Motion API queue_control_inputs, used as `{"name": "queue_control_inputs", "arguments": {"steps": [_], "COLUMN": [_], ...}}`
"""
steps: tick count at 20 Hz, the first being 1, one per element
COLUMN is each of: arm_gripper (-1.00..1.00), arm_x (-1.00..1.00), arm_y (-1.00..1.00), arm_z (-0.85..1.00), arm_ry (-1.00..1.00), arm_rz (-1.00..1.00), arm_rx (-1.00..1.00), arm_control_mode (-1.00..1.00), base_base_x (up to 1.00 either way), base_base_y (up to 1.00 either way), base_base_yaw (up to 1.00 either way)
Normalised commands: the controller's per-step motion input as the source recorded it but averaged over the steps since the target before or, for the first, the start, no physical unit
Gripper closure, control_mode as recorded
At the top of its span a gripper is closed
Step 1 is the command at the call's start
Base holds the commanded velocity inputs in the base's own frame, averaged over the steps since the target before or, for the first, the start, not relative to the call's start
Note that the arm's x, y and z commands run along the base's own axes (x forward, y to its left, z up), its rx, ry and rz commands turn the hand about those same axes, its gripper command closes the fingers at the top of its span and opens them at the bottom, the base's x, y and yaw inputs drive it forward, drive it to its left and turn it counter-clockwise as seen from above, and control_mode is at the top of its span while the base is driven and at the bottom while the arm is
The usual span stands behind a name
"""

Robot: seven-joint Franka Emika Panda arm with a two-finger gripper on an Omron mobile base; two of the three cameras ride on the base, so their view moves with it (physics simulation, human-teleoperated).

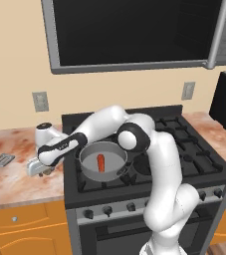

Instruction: Put the carrot and garlic in the pot. Retrieve the spatula and lightly stir the vegetables in the pot.

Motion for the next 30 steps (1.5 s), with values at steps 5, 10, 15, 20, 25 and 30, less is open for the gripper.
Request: {"name": "queue_control_inputs", "arguments": {"steps": [5,10,15,20,25,30], "arm_gripper": [1.00,1.00,1.00,1.00,1.00,1.00], "arm_x": [-0.12,-0.75,-0.51,-0.22,-0.02,0.00], "arm_y": [0.00,-0.16,-0.48,-0.66,-0.80,-1.00], "arm_z": [0.01,0.44,0.56,0.72,0.71,0.43], "arm_ry": [-0.06,-0.29,-0.24,-0.10,0.03,0.21], "arm_rz": [0.00,-0.01,-0.08,-0.13,-0.16,-0.13], "arm_rx": [0.00,0.02,0.10,0.12,0.11,0.02], "arm_control_mode": [-1.00,-1.00,-1.00,-1.00,-1.00,-1.00], "base_base_x": [0.00,0.00,0.00,0.00,0.00,0.00], "base_base_y": [0.00,0.00,0.00,0.00,0.00,0.00], "base_base_yaw": [0.00,0.00,0.00,0.00,0.00,0.00]}}
